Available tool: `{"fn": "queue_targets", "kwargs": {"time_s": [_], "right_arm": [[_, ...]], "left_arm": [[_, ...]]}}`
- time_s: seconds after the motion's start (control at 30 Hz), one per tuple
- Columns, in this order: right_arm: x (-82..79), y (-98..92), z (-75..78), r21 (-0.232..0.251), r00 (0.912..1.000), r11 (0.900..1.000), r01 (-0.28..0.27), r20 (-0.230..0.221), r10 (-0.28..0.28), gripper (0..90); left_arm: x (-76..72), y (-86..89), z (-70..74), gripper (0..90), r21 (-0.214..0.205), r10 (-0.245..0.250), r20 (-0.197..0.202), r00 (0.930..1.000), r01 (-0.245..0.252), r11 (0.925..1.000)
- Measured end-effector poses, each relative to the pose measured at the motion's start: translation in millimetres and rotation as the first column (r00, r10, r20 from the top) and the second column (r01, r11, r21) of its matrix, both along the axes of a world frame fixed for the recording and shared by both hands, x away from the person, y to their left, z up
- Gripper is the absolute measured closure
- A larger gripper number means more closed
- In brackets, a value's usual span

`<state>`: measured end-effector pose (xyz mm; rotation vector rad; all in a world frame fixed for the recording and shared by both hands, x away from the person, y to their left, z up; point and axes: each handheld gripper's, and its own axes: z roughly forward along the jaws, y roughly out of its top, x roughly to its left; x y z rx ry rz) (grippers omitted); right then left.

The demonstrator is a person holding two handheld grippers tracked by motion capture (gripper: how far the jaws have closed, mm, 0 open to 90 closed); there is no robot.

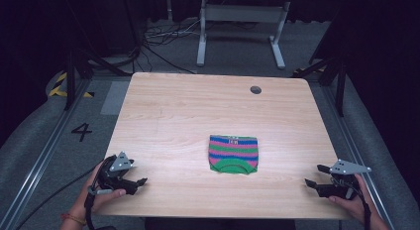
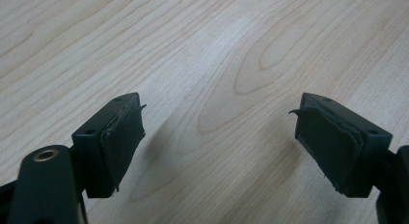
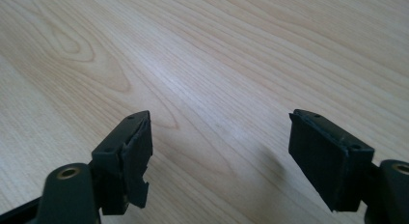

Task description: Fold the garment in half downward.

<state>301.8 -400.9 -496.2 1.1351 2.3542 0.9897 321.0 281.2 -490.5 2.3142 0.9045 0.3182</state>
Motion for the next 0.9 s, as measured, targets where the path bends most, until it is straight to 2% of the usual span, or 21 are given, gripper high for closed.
{"fn": "queue_targets", "kwargs": {"time_s": [0.07,0.13,0.2,0.27,0.33,0.53,0.9], "right_arm": [[-1.4,-3.6,-3.9,0.023,0.9998,0.9996,0.018,-0.003,-0.018,22.9],[-3.1,-5.7,-7.6,0.044,0.9995,0.9986,0.03,-0.01,-0.03,22.9],[-5.0,-6.7,-8.3,0.041,0.9995,0.9986,0.032,-0.006,-0.032,22.3],[-6.4,-7.8,-8.2,0.044,0.9993,0.9983,0.037,-0.009,-0.037,21.2],[-6.8,-7.7,-8.7,0.03,0.9993,0.9989,0.037,-0.01,-0.036,19.5],[-6.6,-7.8,-9.0,0.033,0.9992,0.9987,0.038,-0.014,-0.038,19.2],[-6.2,-7.0,-9.1,0.029,0.9978,0.9975,0.065,-0.016,-0.064,16.8]], "left_arm": [[0.0,4.0,-4.0,17.6,-0.017,0.022,-0.013,0.9997,-0.022,0.9996],[-0.5,7.6,-6.2,16.8,-0.031,0.032,-0.009,0.9994,-0.032,0.999],[-1.5,9.6,-7.1,17.0,-0.042,0.048,-0.007,0.9988,-0.048,0.9979],[-2.7,11.4,-9.5,17.1,-0.067,0.044,0.006,0.999,-0.044,0.9968],[-3.4,11.0,-9.9,15.4,-0.057,0.05,0.015,0.9987,-0.049,0.9972],[-5.7,10.4,-10.0,15.0,-0.058,0.083,0.009,0.9965,-0.083,0.9949],[-5.7,10.5,-10.1,15.0,-0.063,0.089,0.006,0.996,-0.089,0.9941]]}}
